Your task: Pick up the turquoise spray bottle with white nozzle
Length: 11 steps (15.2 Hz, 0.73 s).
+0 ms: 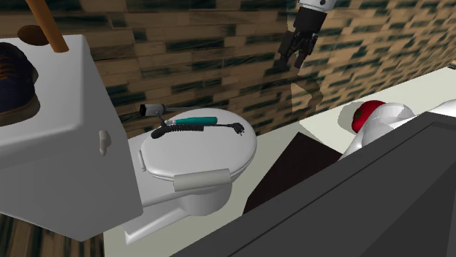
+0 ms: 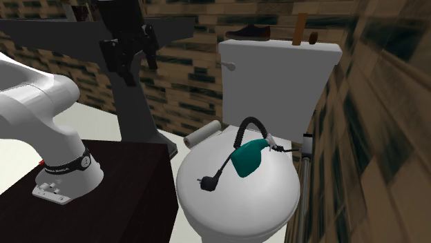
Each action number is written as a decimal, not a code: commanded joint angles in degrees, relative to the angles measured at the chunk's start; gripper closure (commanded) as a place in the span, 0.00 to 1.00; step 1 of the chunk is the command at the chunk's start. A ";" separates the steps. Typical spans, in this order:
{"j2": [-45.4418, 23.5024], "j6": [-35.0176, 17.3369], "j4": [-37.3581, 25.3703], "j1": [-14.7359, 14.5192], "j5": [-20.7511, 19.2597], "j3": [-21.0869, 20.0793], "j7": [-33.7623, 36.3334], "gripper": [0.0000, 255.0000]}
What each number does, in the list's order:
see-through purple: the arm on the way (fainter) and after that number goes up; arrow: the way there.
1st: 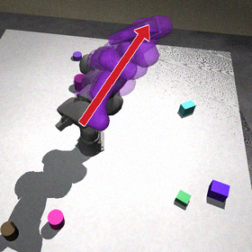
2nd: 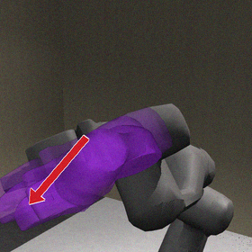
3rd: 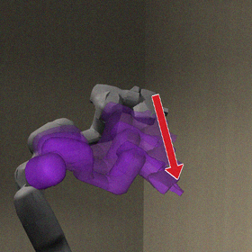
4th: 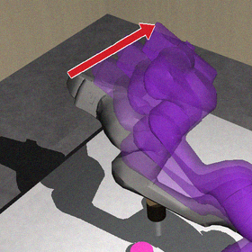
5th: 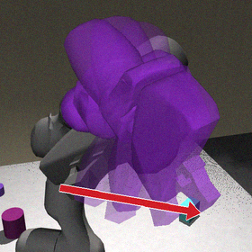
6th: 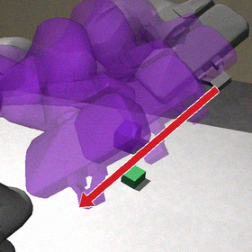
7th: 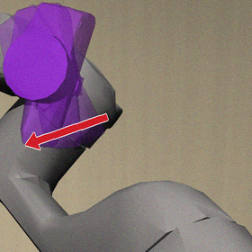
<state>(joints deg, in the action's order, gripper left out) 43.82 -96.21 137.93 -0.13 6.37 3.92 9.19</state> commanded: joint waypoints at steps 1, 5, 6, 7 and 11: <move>0.00 0.00 0.00 0.00 0.00 0.00 0.00 0.00; -8.60 -6.01 -1.52 -2.16 -0.54 1.34 -6.40 0.00; -10.83 -7.39 -2.11 -2.69 -0.59 1.62 -7.98 0.00; -13.08 -8.71 -2.78 -3.21 -0.61 1.88 -9.55 0.00; -22.21 -13.39 -6.20 -5.24 -0.38 2.65 -15.70 0.00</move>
<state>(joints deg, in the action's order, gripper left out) 24.30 -108.46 133.07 -4.80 5.89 6.41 -4.86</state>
